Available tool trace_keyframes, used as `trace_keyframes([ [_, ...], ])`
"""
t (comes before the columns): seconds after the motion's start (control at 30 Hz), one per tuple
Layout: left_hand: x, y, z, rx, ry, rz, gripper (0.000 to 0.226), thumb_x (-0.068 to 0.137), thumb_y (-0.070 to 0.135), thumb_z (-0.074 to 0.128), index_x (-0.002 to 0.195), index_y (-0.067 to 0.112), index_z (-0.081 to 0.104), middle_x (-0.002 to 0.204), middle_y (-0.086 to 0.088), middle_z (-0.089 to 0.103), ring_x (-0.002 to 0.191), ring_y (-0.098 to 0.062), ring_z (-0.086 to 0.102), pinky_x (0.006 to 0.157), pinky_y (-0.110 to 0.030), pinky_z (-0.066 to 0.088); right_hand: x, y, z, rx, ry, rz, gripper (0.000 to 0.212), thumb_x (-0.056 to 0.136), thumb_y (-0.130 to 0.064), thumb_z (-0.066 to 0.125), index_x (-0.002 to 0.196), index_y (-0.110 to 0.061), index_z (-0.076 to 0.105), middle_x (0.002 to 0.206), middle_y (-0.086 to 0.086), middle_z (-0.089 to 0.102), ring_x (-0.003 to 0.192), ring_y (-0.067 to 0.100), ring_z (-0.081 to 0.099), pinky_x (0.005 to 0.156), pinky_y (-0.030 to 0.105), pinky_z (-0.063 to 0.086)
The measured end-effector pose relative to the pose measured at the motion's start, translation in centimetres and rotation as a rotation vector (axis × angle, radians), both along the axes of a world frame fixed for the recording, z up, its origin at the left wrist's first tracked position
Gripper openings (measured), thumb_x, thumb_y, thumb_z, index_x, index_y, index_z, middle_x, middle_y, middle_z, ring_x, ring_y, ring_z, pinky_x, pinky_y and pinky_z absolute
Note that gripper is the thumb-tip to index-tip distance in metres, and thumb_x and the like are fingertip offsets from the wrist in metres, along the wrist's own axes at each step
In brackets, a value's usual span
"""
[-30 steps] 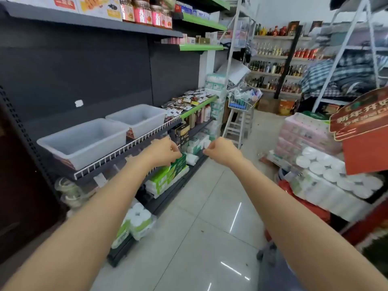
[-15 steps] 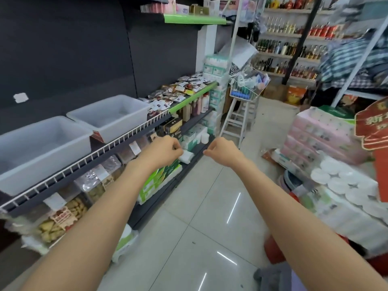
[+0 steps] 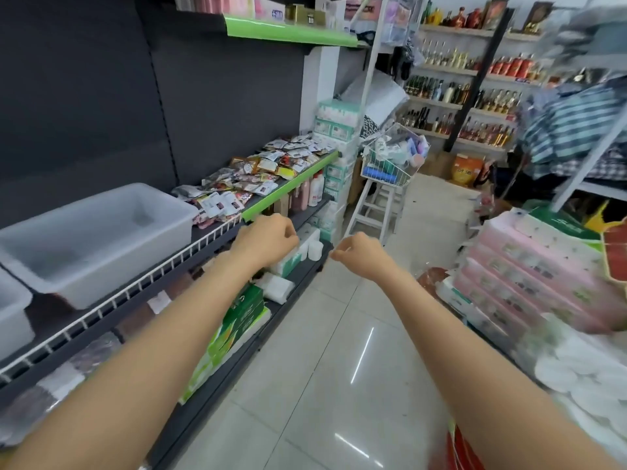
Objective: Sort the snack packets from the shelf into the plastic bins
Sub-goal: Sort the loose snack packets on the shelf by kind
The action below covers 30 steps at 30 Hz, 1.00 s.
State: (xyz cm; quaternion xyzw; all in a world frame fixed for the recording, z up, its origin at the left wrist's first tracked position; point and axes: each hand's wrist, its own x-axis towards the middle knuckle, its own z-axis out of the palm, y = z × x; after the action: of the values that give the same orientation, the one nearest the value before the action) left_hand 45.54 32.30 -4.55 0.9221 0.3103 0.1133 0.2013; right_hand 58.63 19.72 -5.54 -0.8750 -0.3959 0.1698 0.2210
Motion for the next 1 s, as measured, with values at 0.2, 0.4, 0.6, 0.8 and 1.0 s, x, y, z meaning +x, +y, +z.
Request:
trace_keyframes([
  [0.2, 9.7, 9.7, 1.6, -0.021, -0.042, -0.074, 0.019, 0.091, 0.024, 0.053, 0.098, 0.015, 0.067, 0.102, -0.004, 0.068, 0.09, -0.022, 0.061, 0.08, -0.037, 0.051, 9.0, 8.9, 1.4, 0.034, -0.035, -0.063, 0.037, 0.091, -0.025, 0.053, 0.113, 0.003, 0.062, 0.115, 0.022, 0.063, 0.107, 0.036, 0.06, 0.092, 0.051, 0.05],
  [0.4, 19.3, 16.0, 2.2, -0.046, -0.039, -0.151, 0.023, 0.091, 0.021, 0.053, 0.098, 0.009, 0.071, 0.097, -0.005, 0.069, 0.086, -0.02, 0.06, 0.071, -0.029, 0.046, 17.7, 14.6, 1.5, 0.022, -0.019, -0.082, 0.036, 0.093, -0.027, 0.055, 0.11, 0.003, 0.065, 0.108, 0.021, 0.067, 0.099, 0.035, 0.063, 0.089, 0.045, 0.052],
  [0.6, 30.1, 21.2, 1.2, -0.113, -0.07, -0.154, 0.017, 0.088, 0.024, 0.052, 0.084, 0.021, 0.069, 0.095, -0.003, 0.068, 0.085, -0.018, 0.06, 0.073, -0.03, 0.048, 28.8, 19.6, 0.4, 0.049, -0.035, -0.083, 0.032, 0.094, -0.032, 0.055, 0.112, -0.009, 0.067, 0.113, 0.011, 0.067, 0.1, 0.027, 0.061, 0.086, 0.035, 0.05],
  [0.8, 43.2, 25.1, 1.2, -0.187, -0.042, -0.146, 0.02, 0.092, 0.024, 0.051, 0.103, 0.014, 0.064, 0.07, 0.005, 0.059, 0.07, -0.022, 0.059, 0.081, -0.04, 0.055, 42.7, 24.3, 0.6, 0.029, -0.054, -0.051, 0.03, 0.094, -0.032, 0.054, 0.108, -0.008, 0.068, 0.106, 0.01, 0.067, 0.089, 0.023, 0.057, 0.076, 0.029, 0.045],
  [1.0, 54.5, 29.1, 1.7, -0.119, -0.039, -0.162, 0.017, 0.093, 0.027, 0.054, 0.101, 0.018, 0.066, 0.084, 0.0, 0.063, 0.079, -0.017, 0.058, 0.07, -0.027, 0.044, 54.8, 27.9, 1.1, 0.037, -0.041, -0.029, 0.027, 0.092, -0.03, 0.056, 0.105, -0.011, 0.07, 0.1, 0.006, 0.068, 0.095, 0.022, 0.059, 0.078, 0.028, 0.045],
])
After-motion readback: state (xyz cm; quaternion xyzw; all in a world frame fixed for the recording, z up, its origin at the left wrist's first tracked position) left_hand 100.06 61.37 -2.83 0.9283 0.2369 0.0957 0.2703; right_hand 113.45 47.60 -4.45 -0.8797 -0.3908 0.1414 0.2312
